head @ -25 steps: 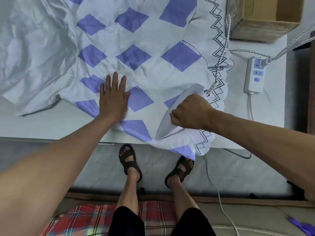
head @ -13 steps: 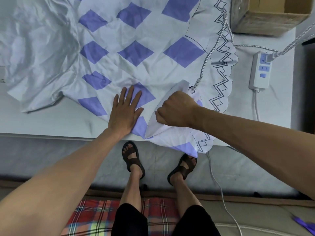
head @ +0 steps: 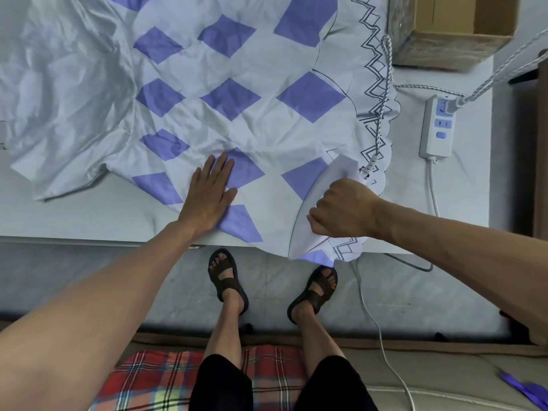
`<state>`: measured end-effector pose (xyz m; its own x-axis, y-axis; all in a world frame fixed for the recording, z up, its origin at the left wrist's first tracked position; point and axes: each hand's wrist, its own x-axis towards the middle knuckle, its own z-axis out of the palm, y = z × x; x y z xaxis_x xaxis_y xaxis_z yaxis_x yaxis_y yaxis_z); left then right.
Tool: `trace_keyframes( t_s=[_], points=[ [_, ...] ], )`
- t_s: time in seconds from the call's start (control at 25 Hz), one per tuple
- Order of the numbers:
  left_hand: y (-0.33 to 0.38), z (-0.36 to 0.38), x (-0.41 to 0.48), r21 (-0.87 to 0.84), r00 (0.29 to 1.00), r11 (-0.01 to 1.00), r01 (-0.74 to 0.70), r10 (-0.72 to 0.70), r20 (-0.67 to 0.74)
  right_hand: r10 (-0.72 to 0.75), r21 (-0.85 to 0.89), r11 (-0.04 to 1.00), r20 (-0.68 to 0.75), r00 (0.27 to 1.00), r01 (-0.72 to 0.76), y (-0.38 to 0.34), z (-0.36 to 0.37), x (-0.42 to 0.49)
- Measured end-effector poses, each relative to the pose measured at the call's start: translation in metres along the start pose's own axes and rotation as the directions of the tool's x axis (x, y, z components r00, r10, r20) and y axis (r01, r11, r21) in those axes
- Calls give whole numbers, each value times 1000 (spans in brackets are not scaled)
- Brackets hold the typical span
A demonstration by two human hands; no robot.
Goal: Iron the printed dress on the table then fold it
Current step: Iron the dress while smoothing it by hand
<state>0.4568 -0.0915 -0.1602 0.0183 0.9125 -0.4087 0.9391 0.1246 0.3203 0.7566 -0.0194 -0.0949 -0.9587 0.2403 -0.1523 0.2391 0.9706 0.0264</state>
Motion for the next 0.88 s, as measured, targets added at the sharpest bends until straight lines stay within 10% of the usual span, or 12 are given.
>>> trace_keyframes(
  t_s=[0.48, 0.68, 0.88],
  points=[
    [15, -11, -11, 220, 997, 975, -15, -2, 77, 95, 78, 993, -47, 994, -92, 10, -23, -43],
    [-12, -29, -26, -11, 920, 957, 288, -280, -274, 169, 49, 986, -197, 966, -163, 28, -53, 34],
    [-59, -31, -33, -158, 926, 942, 297, -325, -194, 112, 36, 994, -177, 978, -107, 16, -41, 122]
  ],
)
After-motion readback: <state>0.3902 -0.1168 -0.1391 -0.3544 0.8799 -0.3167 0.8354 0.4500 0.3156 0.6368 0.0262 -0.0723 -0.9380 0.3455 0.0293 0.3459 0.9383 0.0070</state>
